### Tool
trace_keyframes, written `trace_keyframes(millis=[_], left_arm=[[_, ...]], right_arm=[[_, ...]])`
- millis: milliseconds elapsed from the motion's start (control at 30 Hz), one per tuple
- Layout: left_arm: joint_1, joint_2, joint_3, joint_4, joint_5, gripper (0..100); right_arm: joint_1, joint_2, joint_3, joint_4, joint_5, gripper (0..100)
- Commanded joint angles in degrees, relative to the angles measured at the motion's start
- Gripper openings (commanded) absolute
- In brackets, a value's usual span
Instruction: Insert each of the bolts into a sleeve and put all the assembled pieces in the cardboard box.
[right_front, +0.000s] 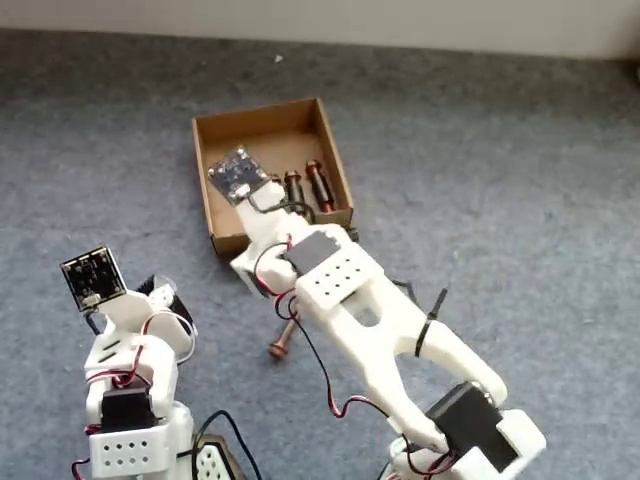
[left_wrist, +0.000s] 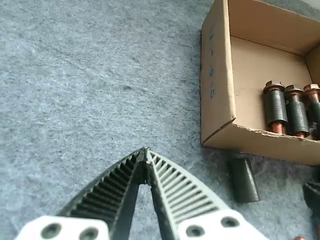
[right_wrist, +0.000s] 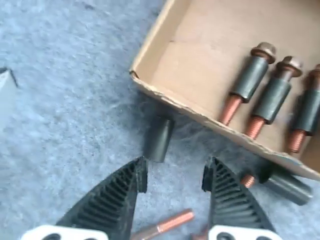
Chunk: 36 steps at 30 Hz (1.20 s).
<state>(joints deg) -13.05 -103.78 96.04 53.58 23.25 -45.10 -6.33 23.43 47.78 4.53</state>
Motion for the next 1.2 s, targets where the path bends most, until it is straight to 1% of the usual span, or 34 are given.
trace_keyframes(millis=[0,233,433,567,633,700,767,800,867,967,1067,1167], left_arm=[[-0.4,-0.31,1.1,-1.32,-0.62,1],[-0.4,-0.22,1.1,-1.14,-0.62,1],[-0.22,-0.22,1.1,-1.23,-0.62,1],[-0.22,-0.22,1.1,-1.23,-0.62,1],[-0.13,-0.22,1.1,-1.23,-0.62,1],[-0.13,-0.22,1.1,-1.23,-0.62,1],[-0.13,-0.22,1.1,-1.23,-0.62,1],[-0.13,-0.22,1.1,-1.14,-0.62,1],[-0.13,-0.22,1.1,-1.14,-0.62,1],[-0.13,-0.22,1.1,-1.14,-0.62,1],[-0.13,-0.22,1.1,-1.14,-0.62,1],[-0.13,-0.22,1.1,-1.14,-0.62,1]], right_arm=[[-1.1,3.91,-4.88,0.22,-1.67,17.0],[-1.01,19.91,-16.13,0.66,-1.76,17.0],[-2.15,26.77,-20.09,0.84,-1.76,17.0],[-2.51,29.67,-21.23,3.56,-1.76,16.8],[-2.33,30.81,-21.93,3.74,-1.58,13.2],[-2.15,31.78,-22.55,5.49,-1.32,6.7],[-2.15,31.87,-23.6,7.6,-1.32,1.2],[-2.15,31.43,-24.4,8.92,-1.23,0.2],[-2.15,29.85,-26.42,12.26,-0.79,0.6],[-2.15,25.36,-28.79,16.48,2.2,0.5],[-1.8,18.86,-28.88,20.18,2.64,0.5],[0.22,12.0,-26.86,23.43,2.64,0.5]])
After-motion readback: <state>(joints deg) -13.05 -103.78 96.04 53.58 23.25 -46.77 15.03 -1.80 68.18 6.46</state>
